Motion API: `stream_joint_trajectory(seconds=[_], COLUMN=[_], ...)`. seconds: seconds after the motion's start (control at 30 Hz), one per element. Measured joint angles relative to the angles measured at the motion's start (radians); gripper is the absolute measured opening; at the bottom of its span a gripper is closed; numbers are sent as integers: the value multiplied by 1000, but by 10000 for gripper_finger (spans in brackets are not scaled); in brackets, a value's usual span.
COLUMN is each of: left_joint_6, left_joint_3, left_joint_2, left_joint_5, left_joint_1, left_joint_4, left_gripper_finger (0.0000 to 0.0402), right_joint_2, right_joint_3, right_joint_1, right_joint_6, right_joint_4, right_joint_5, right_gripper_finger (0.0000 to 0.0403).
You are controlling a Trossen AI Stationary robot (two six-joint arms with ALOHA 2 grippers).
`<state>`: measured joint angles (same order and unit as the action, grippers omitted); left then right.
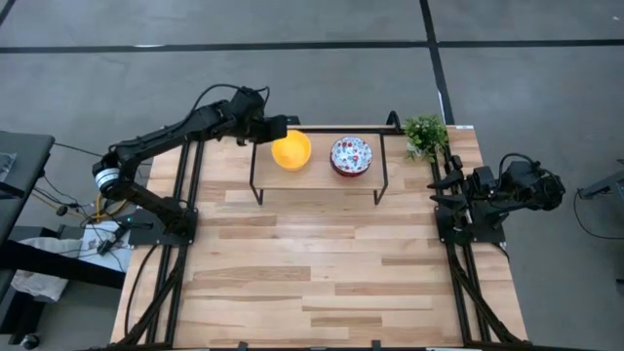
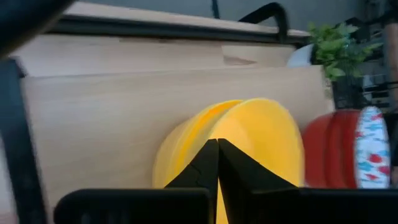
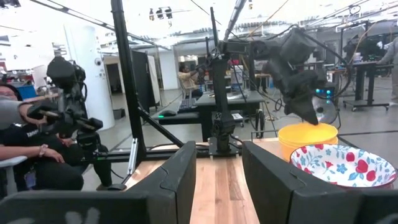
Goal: Pick & Place Mini bowls
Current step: Stack the yellow bowl on the yellow bowl on the shelf, then return to Home Position
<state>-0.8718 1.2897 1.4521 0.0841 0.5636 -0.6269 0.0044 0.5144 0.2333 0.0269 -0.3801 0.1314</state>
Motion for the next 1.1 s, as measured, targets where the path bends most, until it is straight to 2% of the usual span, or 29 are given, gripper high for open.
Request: stream_joint_trajectory(seconds=[0.23,0.5,0.6,0.73,0.93,1.1], left_joint_6=[0,9,79,266,412,464], left_joint_3=[-4,-3,-3,-3,-9,-96], left_joint_2=[-1,-57,-89,-163,-329,-498], left_joint_5=[12,23,22,19,-188,-314], left_joint_1=[15,-10,-67,-175,-356,-483], left_joint_4=[19,156,156,156,157,165], left_gripper_finger=[7,6,7,7,7,7], right_joint_2=[0,0,0,0,0,0], right_joint_3=[0,0,0,5,89,147], right_joint_1=[0,0,0,0,0,0], right_joint_6=[0,2,1,2,22,64], right_joint_4=[0,1,5,21,-34,-173], right_joint_5=[0,0,0,0,-1,0], right_gripper_finger=[121,121,121,121,121,121])
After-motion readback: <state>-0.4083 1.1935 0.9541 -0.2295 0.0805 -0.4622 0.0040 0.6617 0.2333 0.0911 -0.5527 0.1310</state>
